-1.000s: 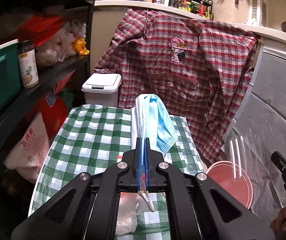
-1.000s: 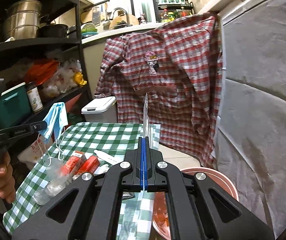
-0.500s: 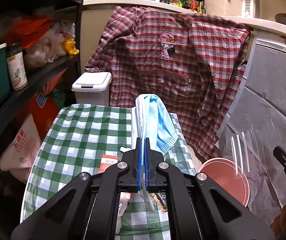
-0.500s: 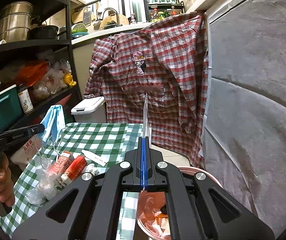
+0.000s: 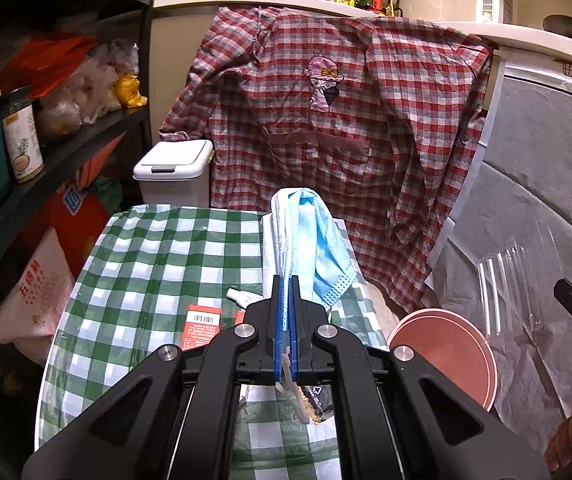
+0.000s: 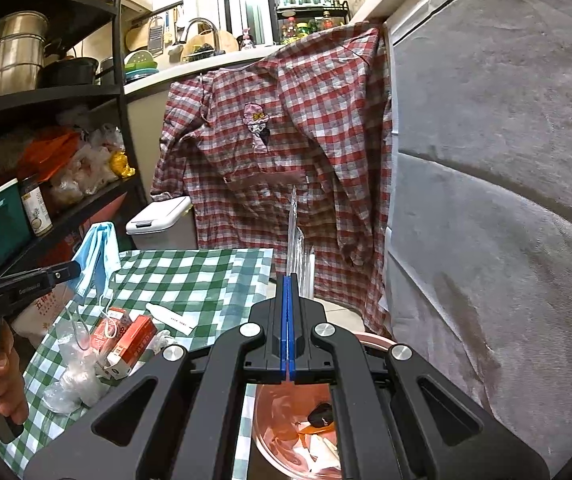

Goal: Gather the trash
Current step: 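Carry the blue mask and clear plastic piece over the pink bucket with both tools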

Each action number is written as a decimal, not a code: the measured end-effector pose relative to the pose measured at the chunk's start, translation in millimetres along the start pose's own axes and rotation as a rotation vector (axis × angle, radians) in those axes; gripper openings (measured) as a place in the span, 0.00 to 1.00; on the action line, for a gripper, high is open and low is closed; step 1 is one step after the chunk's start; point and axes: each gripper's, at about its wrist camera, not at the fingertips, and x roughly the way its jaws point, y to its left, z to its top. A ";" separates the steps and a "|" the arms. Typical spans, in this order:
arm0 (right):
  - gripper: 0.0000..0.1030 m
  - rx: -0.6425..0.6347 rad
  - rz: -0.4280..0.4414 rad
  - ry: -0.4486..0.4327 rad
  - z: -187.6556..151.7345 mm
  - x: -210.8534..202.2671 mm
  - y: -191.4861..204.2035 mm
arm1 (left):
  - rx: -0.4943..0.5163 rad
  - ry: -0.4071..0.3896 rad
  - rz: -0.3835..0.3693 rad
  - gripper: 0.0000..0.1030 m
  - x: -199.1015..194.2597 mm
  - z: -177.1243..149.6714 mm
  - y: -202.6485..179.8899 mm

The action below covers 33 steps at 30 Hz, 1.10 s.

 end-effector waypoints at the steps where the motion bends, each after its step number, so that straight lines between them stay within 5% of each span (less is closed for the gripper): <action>1: 0.00 0.002 -0.003 0.002 0.2 0.3 -0.8 | 0.002 0.000 -0.002 0.02 0.0 -0.1 -0.5; 33: 0.00 0.061 -0.064 -0.010 9.6 -9.5 -34.9 | 0.074 0.033 -0.086 0.02 12.6 -11.9 -33.1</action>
